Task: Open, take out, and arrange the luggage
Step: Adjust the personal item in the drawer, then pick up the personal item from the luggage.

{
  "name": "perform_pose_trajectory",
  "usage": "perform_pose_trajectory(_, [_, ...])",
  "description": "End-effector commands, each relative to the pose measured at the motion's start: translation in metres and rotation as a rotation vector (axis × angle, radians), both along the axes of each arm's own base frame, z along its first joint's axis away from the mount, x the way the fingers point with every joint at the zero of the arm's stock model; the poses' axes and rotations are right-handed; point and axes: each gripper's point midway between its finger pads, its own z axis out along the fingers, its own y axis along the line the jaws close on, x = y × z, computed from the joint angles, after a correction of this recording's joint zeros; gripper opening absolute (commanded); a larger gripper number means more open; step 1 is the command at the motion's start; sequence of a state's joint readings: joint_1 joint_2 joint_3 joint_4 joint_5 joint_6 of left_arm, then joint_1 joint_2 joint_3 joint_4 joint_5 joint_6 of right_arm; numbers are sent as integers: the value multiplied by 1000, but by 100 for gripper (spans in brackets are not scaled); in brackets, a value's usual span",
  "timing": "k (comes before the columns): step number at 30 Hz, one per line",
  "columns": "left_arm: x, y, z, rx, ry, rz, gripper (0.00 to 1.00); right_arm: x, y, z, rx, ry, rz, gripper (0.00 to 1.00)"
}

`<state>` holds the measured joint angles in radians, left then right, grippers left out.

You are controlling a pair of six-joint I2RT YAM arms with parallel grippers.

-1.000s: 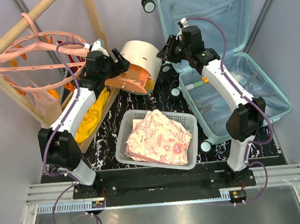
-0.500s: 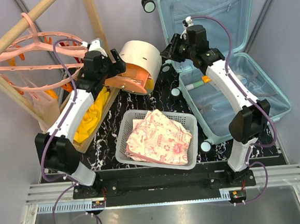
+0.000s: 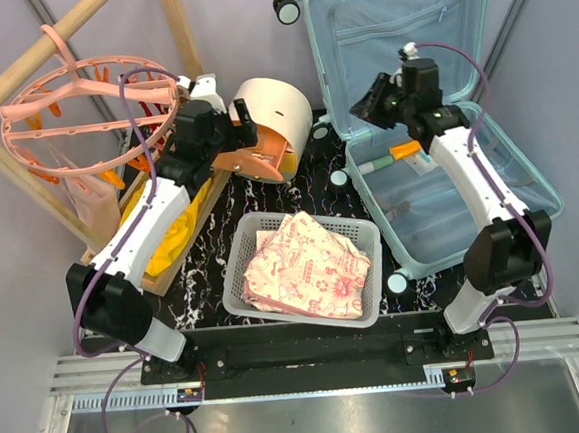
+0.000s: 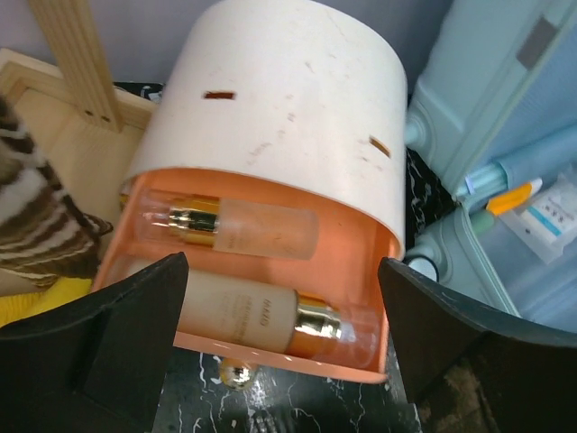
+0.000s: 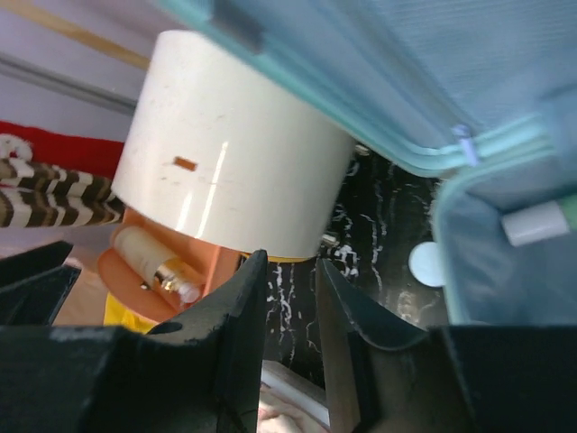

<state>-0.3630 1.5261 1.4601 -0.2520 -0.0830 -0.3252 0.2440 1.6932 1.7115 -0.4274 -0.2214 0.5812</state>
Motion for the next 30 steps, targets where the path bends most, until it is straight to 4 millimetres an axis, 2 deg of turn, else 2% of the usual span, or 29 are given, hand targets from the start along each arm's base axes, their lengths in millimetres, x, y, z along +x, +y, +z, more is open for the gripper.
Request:
perform_pose_trajectory(1, [-16,-14,44,55,-126,-30,91,-10,-61,4,34,-3,-127,39])
perform_pose_trajectory(2, [-21,-21,39,63,-120,-45,92,-12,-69,-1,49,16,-150,41])
perform_pose_trajectory(3, [-24,-23,36,69,-116,-40,92,-13,-88,-2,57,21,-192,42])
perform_pose_trajectory(4, [-28,-23,37,65,-119,-41,92,-17,-95,-15,63,54,-204,44])
perform_pose_trajectory(6, [-34,-27,26,68,-99,-51,94,-20,-107,-23,95,81,-244,56])
perform_pose_trajectory(7, [-36,-27,24,51,-89,-45,95,-21,-126,-37,117,118,-283,58])
perform_pose_trajectory(9, [-41,-22,14,41,-64,-32,97,-19,-133,-46,178,140,-295,64])
perform_pose_trajectory(10, [-43,-23,11,31,-55,-30,98,-19,-140,-60,195,165,-313,66])
perform_pose_trajectory(11, [-46,-22,5,28,-43,-29,99,-15,-140,-62,220,161,-316,68])
perform_pose_trajectory(13, [-50,-21,-6,-27,6,-20,99,-11,-135,-87,249,210,-303,70])
perform_pose_trajectory(14, [-46,-11,-9,-74,29,5,99,-5,-134,-90,280,213,-305,70])
perform_pose_trajectory(16, [-48,-7,-13,-197,73,26,99,-2,-128,-119,323,282,-300,69])
perform_pose_trajectory(18, [-46,2,-5,-233,45,54,99,8,-125,-139,383,314,-317,67])
perform_pose_trajectory(19, [-46,4,-3,-228,33,55,99,13,-125,-141,397,307,-325,66])
perform_pose_trajectory(20, [-46,3,-1,-224,29,50,99,15,-124,-153,393,330,-337,66])
perform_pose_trajectory(22, [-46,3,-2,-199,32,34,99,20,-130,-165,358,332,-381,66])
perform_pose_trajectory(26, [-50,6,-13,-154,68,33,99,27,-134,-193,346,380,-435,66])
perform_pose_trajectory(30, [-53,15,-13,-148,54,75,99,40,-124,-204,339,381,-430,65])
